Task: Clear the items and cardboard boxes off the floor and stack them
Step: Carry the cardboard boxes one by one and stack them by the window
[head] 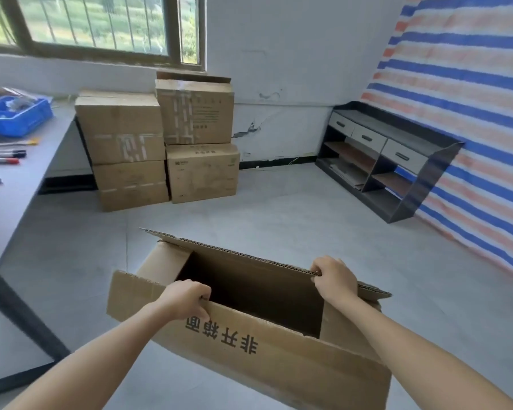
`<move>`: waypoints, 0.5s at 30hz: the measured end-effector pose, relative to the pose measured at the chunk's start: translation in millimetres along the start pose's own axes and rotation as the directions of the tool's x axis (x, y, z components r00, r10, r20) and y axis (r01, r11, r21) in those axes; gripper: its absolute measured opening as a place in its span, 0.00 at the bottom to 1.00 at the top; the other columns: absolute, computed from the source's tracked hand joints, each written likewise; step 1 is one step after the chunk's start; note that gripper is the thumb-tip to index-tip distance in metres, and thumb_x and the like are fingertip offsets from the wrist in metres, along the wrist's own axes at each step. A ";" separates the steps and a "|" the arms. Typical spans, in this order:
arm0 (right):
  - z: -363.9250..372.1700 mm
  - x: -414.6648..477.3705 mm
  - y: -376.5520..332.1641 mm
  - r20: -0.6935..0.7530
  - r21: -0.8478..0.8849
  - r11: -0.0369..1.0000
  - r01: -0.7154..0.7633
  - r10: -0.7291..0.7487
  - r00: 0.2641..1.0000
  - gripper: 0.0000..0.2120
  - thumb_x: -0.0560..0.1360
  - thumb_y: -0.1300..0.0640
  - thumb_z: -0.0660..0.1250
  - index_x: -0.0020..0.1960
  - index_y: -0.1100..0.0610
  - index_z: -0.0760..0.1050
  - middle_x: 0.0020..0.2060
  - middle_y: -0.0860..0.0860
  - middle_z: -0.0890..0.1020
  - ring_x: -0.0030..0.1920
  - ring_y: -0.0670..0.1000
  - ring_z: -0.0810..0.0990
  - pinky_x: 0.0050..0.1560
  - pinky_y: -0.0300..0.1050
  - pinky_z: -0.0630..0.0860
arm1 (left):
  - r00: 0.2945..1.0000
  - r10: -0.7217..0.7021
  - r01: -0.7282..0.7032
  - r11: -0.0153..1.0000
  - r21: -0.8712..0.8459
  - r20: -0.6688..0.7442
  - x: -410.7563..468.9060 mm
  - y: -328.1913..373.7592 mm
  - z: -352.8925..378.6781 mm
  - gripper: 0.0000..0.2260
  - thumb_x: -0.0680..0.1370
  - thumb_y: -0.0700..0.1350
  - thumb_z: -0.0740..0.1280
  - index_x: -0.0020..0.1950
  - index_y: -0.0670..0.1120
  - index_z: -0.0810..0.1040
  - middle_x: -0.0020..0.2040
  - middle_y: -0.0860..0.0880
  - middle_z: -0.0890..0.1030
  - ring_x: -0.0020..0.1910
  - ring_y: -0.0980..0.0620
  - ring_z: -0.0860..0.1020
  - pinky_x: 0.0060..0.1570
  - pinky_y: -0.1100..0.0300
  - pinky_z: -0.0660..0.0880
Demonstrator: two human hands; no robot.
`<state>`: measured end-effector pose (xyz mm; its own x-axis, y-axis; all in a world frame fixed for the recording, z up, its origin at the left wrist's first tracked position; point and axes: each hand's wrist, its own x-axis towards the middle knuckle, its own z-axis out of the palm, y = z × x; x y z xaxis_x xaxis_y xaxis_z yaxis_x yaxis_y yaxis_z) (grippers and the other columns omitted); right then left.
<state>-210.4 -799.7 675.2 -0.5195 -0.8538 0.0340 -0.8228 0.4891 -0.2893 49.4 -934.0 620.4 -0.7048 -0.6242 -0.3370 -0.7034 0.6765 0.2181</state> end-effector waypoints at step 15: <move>17.4 328.5 24.0 0.206 0.049 0.986 0.158 -0.165 0.965 0.08 0.73 0.64 0.61 0.46 0.51 0.71 0.48 0.51 0.77 0.56 0.54 0.74 0.42 0.40 0.63 | 0.964 -0.264 0.264 0.964 -0.022 -0.031 229.1 -43.3 -127.4 0.16 0.72 0.50 0.71 0.35 0.53 0.63 0.37 0.56 0.71 0.38 0.56 0.68 0.32 0.64 0.63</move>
<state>-396.8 -1071.5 662.8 -0.3179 -0.9410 -0.1161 -0.8824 0.3384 -0.3269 -93.3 -1156.1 650.4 -0.4964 -0.7924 -0.3545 -0.8662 0.4794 0.1412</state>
